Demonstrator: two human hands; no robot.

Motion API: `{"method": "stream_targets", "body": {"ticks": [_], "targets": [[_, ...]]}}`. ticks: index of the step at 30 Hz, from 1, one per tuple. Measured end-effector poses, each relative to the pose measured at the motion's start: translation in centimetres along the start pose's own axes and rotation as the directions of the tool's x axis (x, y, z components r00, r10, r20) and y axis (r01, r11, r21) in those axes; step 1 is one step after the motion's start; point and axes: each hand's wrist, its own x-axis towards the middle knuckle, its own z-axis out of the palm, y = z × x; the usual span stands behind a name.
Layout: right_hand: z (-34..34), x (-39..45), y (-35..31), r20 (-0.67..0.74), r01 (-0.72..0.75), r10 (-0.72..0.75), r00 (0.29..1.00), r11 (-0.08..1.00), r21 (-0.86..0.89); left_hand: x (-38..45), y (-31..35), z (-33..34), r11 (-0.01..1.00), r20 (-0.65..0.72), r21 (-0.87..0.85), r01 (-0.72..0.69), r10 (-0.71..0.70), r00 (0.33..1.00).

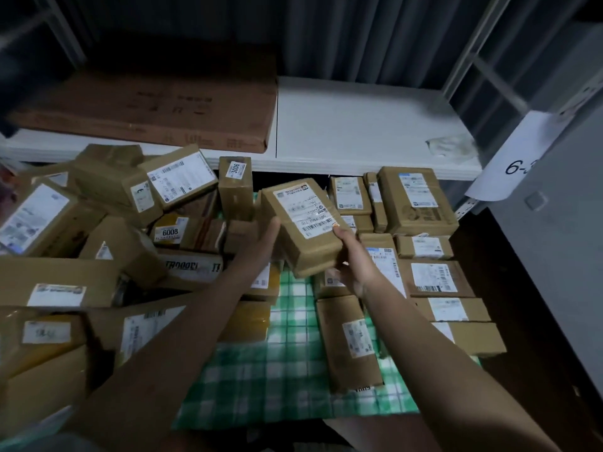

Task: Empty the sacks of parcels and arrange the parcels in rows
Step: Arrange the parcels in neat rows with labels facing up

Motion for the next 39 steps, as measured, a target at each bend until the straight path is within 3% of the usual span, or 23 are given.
{"method": "stream_targets", "body": {"ticks": [3, 7, 10, 12, 15, 24, 29, 31, 34, 39], "targets": [[0.6, 1.4, -0.3, 0.092, -0.028, 0.022, 0.995, 0.998, 0.061, 1.4, 1.0, 1.5, 0.984, 0.076, -0.145, 0.104, -0.094, 0.993], [0.3, 3.6, -0.8, 0.11, -0.073, 0.078, 0.991, 0.996, -0.053, 3.5, 1.5, 2.4, 0.97, -0.003, -0.228, 0.085, -0.088, 0.996], [-0.6, 6.3, -1.8, 0.144, -0.1, 0.113, 0.983, 0.99, -0.1, 5.7, 2.1, 2.9, 0.94, 0.066, -0.289, 0.18, -0.168, 0.984], [-1.0, 7.9, -2.8, 0.159, -0.086, 0.12, 0.98, 0.975, -0.205, 7.1, 2.6, 3.2, 0.936, 0.087, -0.29, 0.201, -0.184, 0.979], [-1.4, 10.0, -4.0, 0.179, -0.067, 0.127, 0.976, 0.949, -0.307, 8.9, 3.3, 3.7, 0.952, 0.023, -0.288, 0.107, -0.105, 0.994], [0.2, 13.9, -6.2, 0.151, -0.069, 0.129, 0.98, 0.933, -0.354, 12.8, 3.5, 3.0, 0.966, 0.086, -0.216, 0.142, -0.126, 0.988], [-0.1, 14.2, -6.4, 0.068, -0.027, 0.053, 0.996, 0.94, -0.34, 13.2, 3.1, 2.2, 0.964, 0.151, -0.191, 0.185, -0.158, 0.976], [-0.8, 14.3, -6.8, 0.013, 0.006, -0.002, 1.0, 0.96, -0.281, 13.8, 3.0, 1.7, 0.953, 0.112, -0.189, 0.237, -0.219, 0.969], [-1.6, 14.4, -7.6, -0.084, 0.021, -0.039, 0.996, 0.977, -0.21, 15.4, 2.2, 0.5, 0.972, 0.027, 0.086, 0.217, -0.22, 0.975], [-1.3, 16.3, -8.1, -0.165, 0.028, -0.067, 0.984, 0.974, -0.227, 17.8, 1.0, -1.4, 0.87, 0.052, 0.478, 0.118, -0.162, 0.985]]}}
